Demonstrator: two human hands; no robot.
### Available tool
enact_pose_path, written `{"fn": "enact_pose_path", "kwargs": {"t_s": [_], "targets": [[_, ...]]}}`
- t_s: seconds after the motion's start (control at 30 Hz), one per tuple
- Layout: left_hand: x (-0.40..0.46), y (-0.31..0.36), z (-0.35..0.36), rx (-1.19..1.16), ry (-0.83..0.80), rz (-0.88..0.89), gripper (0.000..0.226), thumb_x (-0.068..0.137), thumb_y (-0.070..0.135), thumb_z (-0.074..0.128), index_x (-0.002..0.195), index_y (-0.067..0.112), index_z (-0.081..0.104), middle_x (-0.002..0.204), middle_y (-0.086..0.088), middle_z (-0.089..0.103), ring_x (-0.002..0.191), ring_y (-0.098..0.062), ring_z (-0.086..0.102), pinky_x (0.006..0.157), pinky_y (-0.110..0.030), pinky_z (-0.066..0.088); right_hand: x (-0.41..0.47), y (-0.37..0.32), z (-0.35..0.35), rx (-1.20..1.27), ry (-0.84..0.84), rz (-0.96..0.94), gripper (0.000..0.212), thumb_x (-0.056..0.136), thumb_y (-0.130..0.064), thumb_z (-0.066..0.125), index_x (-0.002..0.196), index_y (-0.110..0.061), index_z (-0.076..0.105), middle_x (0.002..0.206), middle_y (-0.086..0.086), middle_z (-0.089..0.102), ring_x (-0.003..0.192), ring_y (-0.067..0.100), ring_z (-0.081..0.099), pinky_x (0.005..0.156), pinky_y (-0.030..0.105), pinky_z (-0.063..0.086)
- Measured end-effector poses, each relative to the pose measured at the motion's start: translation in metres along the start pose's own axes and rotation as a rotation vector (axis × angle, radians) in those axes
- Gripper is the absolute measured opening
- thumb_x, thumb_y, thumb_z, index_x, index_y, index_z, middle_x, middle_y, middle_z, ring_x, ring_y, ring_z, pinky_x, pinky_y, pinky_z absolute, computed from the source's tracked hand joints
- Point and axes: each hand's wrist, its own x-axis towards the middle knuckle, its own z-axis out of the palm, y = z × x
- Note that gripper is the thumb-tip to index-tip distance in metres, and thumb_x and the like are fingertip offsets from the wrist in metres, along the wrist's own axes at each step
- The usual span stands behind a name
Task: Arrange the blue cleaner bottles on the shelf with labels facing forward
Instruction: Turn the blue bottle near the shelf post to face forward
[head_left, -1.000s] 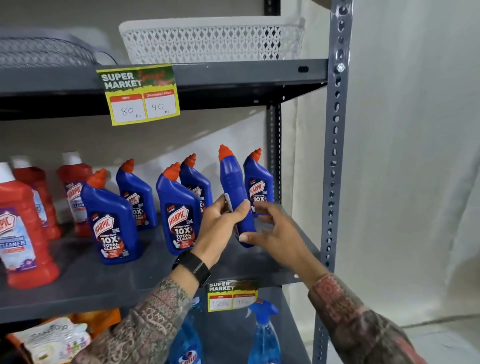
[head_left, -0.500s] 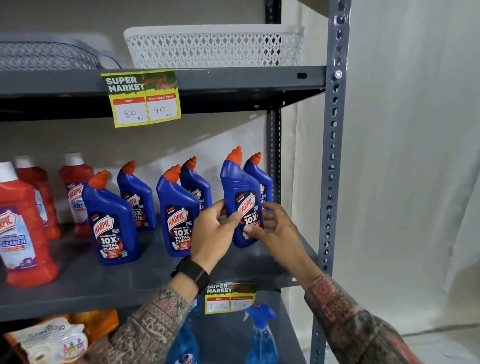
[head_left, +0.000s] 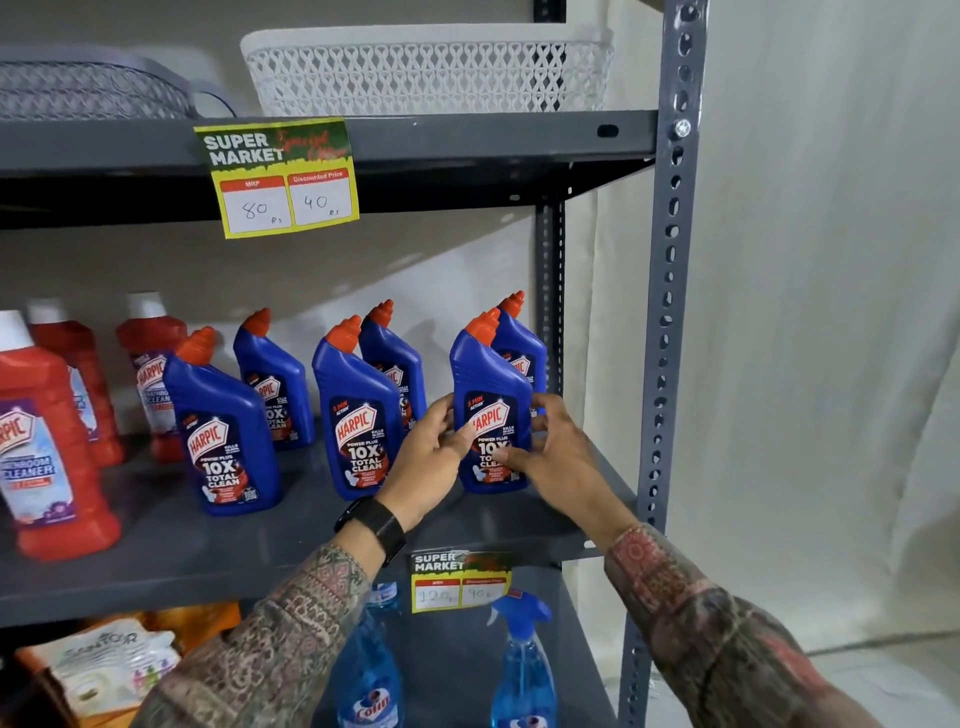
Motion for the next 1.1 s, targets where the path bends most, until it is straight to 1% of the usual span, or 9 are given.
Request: {"fn": "enact_pose_path", "kwargs": {"t_s": [0.13,0.27,0.43,0.53,0.73,0.8,0.9,1.0,1.1], "targets": [[-0.022,-0.021,0.009,0.046,-0.076,-0.1,0.051,0.101,0.01,0.06,0.144,0.034,0.047,0.128,0.01,0.065,0.113,0.002,0.062,0.089,-0.02,0.053,-0.024,0.019,-0.005,0.038,-0.104,0.043,0.079,0.086,-0.014,0.08,0.149,-0.032,0.037,0.132,-0.004,0.065,0.12,0.015,0.066,0.099,0.051,0.057],[-0.023,-0.016,0.015,0.137,-0.105,-0.079,0.049,0.102,0.012,0.06,0.147,0.024,0.045,0.133,0.004,0.065,0.116,-0.009,0.061,0.107,-0.036,0.049,-0.019,0.018,-0.008,0.08,-0.098,0.021,0.073,0.087,-0.009,0.078,0.146,-0.032,0.041,0.13,-0.003,0.067,0.12,0.015,0.066,0.1,0.052,0.057],[-0.022,0.003,0.019,0.198,-0.069,-0.019,0.045,0.102,0.016,0.061,0.144,0.018,0.046,0.126,0.007,0.061,0.107,-0.001,0.058,0.084,-0.013,0.045,-0.013,0.007,-0.021,0.098,-0.116,-0.05,0.073,0.09,-0.007,0.074,0.149,-0.032,0.038,0.133,-0.002,0.065,0.123,0.014,0.065,0.102,0.05,0.056],[-0.022,0.003,0.021,0.207,-0.071,-0.003,0.046,0.102,0.018,0.061,0.145,0.02,0.046,0.128,0.006,0.062,0.118,-0.012,0.06,0.083,-0.016,0.046,-0.017,0.007,-0.025,0.096,-0.089,-0.077,0.069,0.092,-0.005,0.072,0.148,-0.029,0.039,0.132,-0.003,0.065,0.122,0.016,0.065,0.101,0.05,0.057],[-0.022,0.008,0.027,0.206,-0.091,0.014,0.051,0.102,0.02,0.06,0.15,0.024,0.041,0.142,0.0,0.061,0.119,-0.01,0.057,0.088,-0.021,0.048,-0.019,0.009,-0.029,0.101,-0.044,-0.096,0.067,0.093,-0.007,0.071,0.149,-0.027,0.04,0.134,-0.003,0.064,0.124,0.018,0.064,0.097,0.046,0.06],[-0.022,0.007,0.026,0.213,-0.094,0.005,0.053,0.102,0.02,0.061,0.15,0.025,0.041,0.139,0.002,0.062,0.114,-0.006,0.06,0.086,-0.018,0.049,-0.021,0.011,-0.03,0.111,-0.044,-0.091,0.067,0.093,-0.004,0.071,0.15,-0.025,0.04,0.133,-0.002,0.064,0.123,0.017,0.064,0.09,0.035,0.063],[-0.027,0.002,0.024,0.221,-0.094,-0.016,0.059,0.098,0.018,0.068,0.15,0.025,0.041,0.126,0.006,0.063,0.106,0.0,0.062,0.071,-0.009,0.049,-0.028,0.015,-0.03,0.109,-0.035,-0.072,0.063,0.093,0.001,0.069,0.147,-0.018,0.043,0.129,0.0,0.064,0.112,0.012,0.066,0.068,0.012,0.058],[-0.029,0.0,0.027,0.25,-0.076,-0.021,0.062,0.096,0.017,0.07,0.15,0.023,0.042,0.127,0.004,0.063,0.1,-0.001,0.06,0.07,-0.011,0.045,-0.031,0.019,-0.028,0.106,-0.009,-0.074,0.06,0.092,0.003,0.069,0.145,-0.016,0.045,0.125,-0.001,0.065,0.107,0.009,0.068,0.065,0.01,0.056],[-0.028,0.003,0.03,0.26,-0.07,-0.022,0.061,0.096,0.017,0.069,0.15,0.022,0.041,0.126,0.004,0.061,0.109,-0.009,0.056,0.071,-0.01,0.041,-0.031,0.019,-0.028,0.113,0.012,-0.074,0.059,0.093,0.002,0.069,0.143,-0.019,0.046,0.125,-0.003,0.064,0.114,0.014,0.066,0.065,0.009,0.057]]}}
